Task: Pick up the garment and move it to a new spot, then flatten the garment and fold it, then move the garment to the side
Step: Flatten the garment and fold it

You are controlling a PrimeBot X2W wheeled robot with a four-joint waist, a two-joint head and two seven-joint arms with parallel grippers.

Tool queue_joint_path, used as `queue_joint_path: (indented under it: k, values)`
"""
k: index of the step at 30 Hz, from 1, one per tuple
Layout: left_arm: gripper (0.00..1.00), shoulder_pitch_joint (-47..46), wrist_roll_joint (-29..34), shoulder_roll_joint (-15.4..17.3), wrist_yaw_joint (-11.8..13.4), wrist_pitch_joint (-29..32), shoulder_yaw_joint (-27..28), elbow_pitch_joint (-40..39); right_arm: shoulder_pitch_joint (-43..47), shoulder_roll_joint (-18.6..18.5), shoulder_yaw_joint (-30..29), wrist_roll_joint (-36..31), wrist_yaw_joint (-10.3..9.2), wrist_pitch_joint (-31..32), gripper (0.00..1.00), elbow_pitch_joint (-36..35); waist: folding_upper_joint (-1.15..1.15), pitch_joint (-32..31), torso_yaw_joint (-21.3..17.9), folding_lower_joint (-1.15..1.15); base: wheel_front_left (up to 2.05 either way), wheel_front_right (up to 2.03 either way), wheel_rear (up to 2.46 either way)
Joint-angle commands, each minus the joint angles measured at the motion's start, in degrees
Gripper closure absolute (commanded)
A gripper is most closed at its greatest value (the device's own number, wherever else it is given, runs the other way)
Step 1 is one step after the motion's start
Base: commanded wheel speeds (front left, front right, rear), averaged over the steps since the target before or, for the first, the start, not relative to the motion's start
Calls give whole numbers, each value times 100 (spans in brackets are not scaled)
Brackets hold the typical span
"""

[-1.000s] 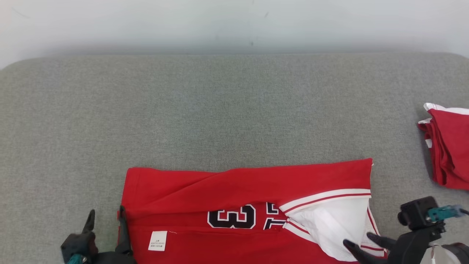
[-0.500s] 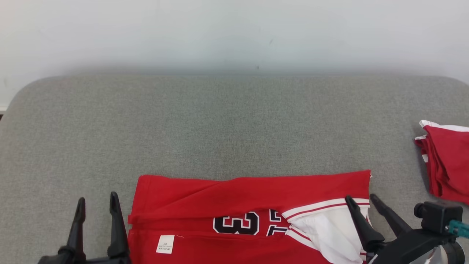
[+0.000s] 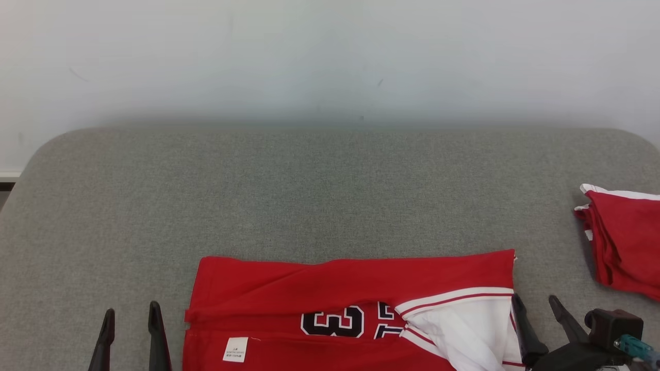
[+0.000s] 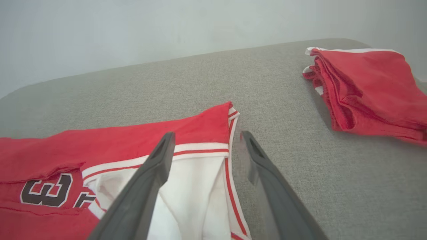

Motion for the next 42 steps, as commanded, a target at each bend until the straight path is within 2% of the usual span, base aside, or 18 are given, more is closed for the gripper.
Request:
queue_joint_path:
  k: [1, 5, 12, 19, 27, 37, 38, 39, 40, 42]
  values:
    - [0, 101, 86, -41, -52, -12, 61, 14, -36, 48, -122, -70, -15, 128, 0, 93, 0, -30, -18, 0, 0, 0, 0]
    - [0, 148, 111, -73, -111, -13, 125, 10, -102, 99, -239, -177, -15, 610, 0, 264, 0, -49, -18, 0, 0, 0, 0]
    - [0, 46, 64, -98, -238, -13, 106, -65, -469, 180, -395, -232, -15, 1957, 0, 311, 0, -7, 67, 0, 0, 0, 0]
    - [0, -90, -16, -97, -260, -13, -49, -20, -804, 197, -623, -588, -15, 2772, 0, 597, 0, 109, 212, 0, 0, 0, 0]
    - [0, -200, -15, -98, -243, -13, -161, 36, -1000, 204, -900, -883, -15, 3225, 0, 1044, 0, 260, 405, 0, 0, 0, 0]
    - [0, -249, 46, -98, -255, -13, -173, -11, -1090, 224, -738, -569, -2, 3319, 0, 1382, 0, 393, 484, 0, 0, 0, 0]
    - [0, -248, 45, -98, -255, -13, -171, -15, -1117, 225, -734, -581, -2, 3296, 8, 1407, 0, 398, 481, 0, 0, 0, 0]
    - [0, -248, 47, -98, -257, -13, -170, -19, -1139, 225, -736, -599, -2, 3284, 46, 1423, 0, 405, 477, 0, 0, 0, 0]
    - [0, -248, 47, -99, -259, -13, -171, -21, -1156, 225, -735, -618, -2, 3267, 60, 1449, 0, 410, 474, 0, 0, 0, 0]
    - [0, -252, 50, -98, -265, -13, -180, -20, -1205, 221, -749, -670, -2, 3234, 99, 1485, 0, 414, 464, 0, 0, 0, 0]
